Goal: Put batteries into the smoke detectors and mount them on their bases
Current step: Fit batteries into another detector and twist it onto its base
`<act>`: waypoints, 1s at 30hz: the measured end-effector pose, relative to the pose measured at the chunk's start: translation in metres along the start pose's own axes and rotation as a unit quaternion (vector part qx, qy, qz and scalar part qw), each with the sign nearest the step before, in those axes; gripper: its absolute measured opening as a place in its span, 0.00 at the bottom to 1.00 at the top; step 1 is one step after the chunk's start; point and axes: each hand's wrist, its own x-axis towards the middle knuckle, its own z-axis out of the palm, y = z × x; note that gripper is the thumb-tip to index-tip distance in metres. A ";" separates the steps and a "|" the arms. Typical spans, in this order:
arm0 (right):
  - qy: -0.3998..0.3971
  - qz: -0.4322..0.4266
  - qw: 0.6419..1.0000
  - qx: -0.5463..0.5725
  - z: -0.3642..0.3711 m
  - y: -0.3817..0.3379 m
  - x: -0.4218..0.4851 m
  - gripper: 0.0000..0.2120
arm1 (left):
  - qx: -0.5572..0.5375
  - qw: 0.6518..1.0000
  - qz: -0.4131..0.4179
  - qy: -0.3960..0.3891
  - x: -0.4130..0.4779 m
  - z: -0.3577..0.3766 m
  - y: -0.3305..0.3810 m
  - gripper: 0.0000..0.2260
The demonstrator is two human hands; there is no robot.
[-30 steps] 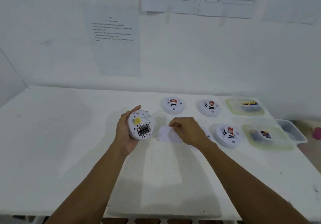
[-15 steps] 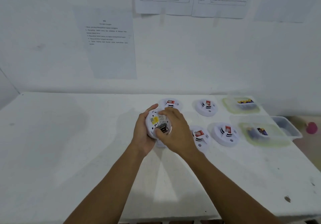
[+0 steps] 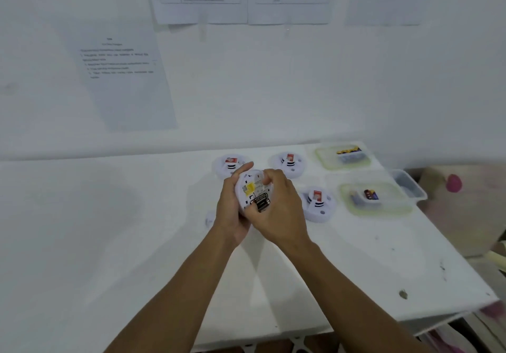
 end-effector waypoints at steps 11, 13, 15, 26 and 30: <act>-0.053 -0.061 0.997 0.018 -0.095 0.099 0.004 0.14 | -0.043 0.999 -0.003 0.004 0.035 0.087 -0.076 0.21; -0.072 -0.104 0.992 0.029 -0.108 0.121 0.005 0.12 | -0.063 0.998 -0.008 -0.011 0.039 0.097 -0.083 0.21; -0.071 -0.160 0.984 0.023 -0.120 0.140 0.008 0.12 | -0.079 0.997 -0.014 -0.007 0.040 0.111 -0.089 0.20; -0.118 0.013 0.991 -0.061 -0.217 0.218 0.069 0.07 | -0.079 0.997 0.015 0.006 0.053 0.159 -0.120 0.18; -0.198 0.076 0.958 -0.191 -0.219 0.245 0.086 0.02 | -0.082 0.997 0.015 -0.002 0.054 0.166 -0.125 0.18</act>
